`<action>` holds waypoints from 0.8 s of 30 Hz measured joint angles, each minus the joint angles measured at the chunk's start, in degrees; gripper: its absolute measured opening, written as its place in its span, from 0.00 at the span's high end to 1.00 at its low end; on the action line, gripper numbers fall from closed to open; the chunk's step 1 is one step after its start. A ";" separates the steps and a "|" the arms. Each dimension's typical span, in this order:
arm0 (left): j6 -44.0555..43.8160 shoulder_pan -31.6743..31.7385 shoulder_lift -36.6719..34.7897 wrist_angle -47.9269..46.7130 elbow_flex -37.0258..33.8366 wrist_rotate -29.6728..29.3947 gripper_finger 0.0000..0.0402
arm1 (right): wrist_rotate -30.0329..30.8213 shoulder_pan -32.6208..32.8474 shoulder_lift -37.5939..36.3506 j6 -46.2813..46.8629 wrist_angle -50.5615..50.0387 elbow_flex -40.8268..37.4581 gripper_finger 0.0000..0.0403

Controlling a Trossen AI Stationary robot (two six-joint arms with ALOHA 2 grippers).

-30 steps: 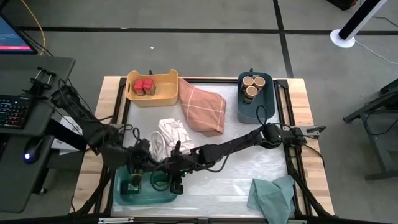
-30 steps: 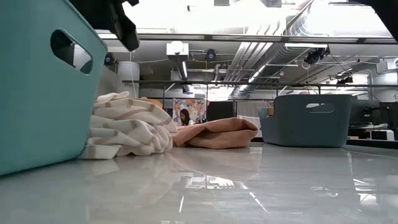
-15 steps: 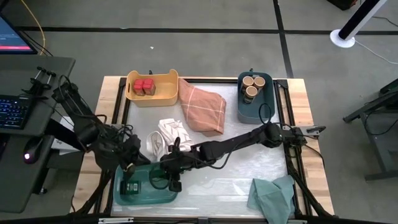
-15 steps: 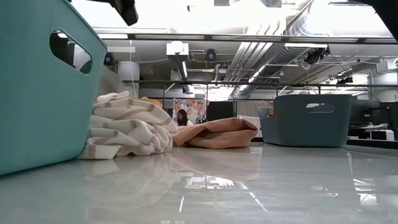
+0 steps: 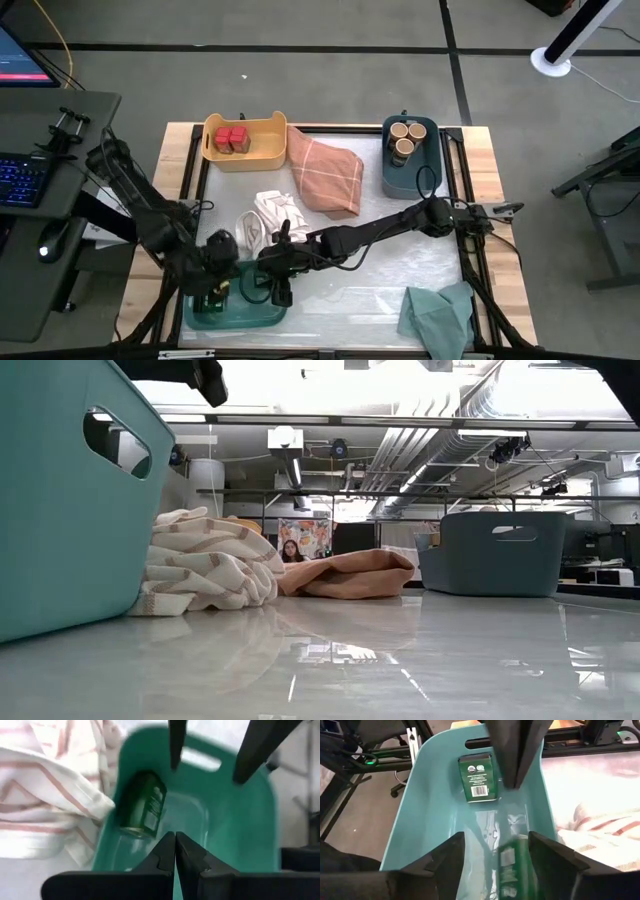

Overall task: Sort spices by type
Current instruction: Put the black seasoning can into the green bin

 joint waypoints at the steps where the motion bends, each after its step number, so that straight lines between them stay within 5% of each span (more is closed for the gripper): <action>1: -0.04 -0.27 1.59 0.25 0.00 0.25 1.00 | 0.00 0.00 0.00 -0.02 0.00 0.00 0.46; 8: -0.93 -2.02 9.28 1.78 0.00 2.02 1.00 | -0.06 -0.36 0.02 0.79 -0.35 0.12 0.46; 16: 3.16 0.39 10.05 2.18 0.00 2.15 0.99 | -0.77 -1.00 -2.71 -0.08 -10.33 7.15 0.46; 24: 14.27 4.96 10.03 5.23 0.00 10.10 0.81 | 15.04 -0.16 -13.29 0.49 -31.33 5.68 0.45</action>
